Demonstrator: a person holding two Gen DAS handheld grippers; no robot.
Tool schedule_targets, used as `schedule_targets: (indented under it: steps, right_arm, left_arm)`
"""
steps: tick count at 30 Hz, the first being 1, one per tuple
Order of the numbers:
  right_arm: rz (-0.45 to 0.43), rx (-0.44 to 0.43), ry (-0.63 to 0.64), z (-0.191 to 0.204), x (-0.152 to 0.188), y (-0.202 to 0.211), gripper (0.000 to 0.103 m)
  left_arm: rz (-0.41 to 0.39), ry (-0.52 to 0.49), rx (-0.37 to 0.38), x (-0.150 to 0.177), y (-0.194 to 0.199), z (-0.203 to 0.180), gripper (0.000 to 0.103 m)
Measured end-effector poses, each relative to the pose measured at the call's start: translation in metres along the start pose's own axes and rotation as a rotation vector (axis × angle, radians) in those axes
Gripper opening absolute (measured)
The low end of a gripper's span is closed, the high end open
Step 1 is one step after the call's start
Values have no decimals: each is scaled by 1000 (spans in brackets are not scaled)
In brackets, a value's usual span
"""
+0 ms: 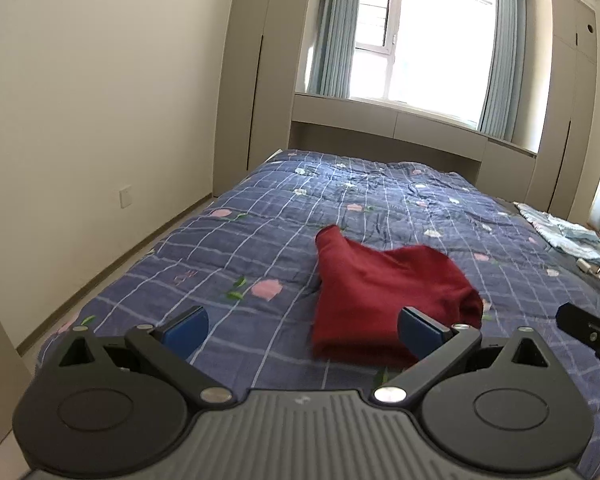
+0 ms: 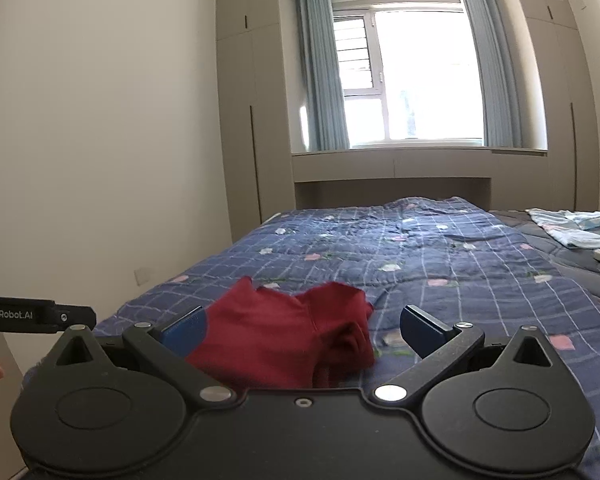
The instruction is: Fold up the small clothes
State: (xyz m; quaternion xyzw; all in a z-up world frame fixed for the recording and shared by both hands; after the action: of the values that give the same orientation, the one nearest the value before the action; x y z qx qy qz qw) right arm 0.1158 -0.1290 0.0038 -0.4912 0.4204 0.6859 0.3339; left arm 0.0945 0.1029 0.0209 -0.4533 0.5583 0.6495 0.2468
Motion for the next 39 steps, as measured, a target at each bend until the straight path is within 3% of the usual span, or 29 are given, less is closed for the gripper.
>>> schedule_targets:
  steps: [12, 39]
  right_arm:
    - [13, 31, 22, 9, 38, 20, 102]
    - [64, 13, -13, 6, 62, 8, 102]
  left_arm:
    - [37, 4, -18, 49, 9, 14, 103]
    - [59, -11, -45, 60, 3, 17, 103]
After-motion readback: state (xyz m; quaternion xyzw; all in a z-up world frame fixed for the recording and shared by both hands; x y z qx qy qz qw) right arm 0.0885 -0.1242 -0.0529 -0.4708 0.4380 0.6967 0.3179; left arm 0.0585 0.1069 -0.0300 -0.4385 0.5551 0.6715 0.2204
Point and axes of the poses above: each gripper's, at about its wrist camera, not at the fingertips, and y roughly against the way its jaws point, z to its left, x to its underside, the point moved 3 cm from there along -y, roughly the way its jaws point, and after that the axes turned 11 degrees about -x, right-handed, at the moved point
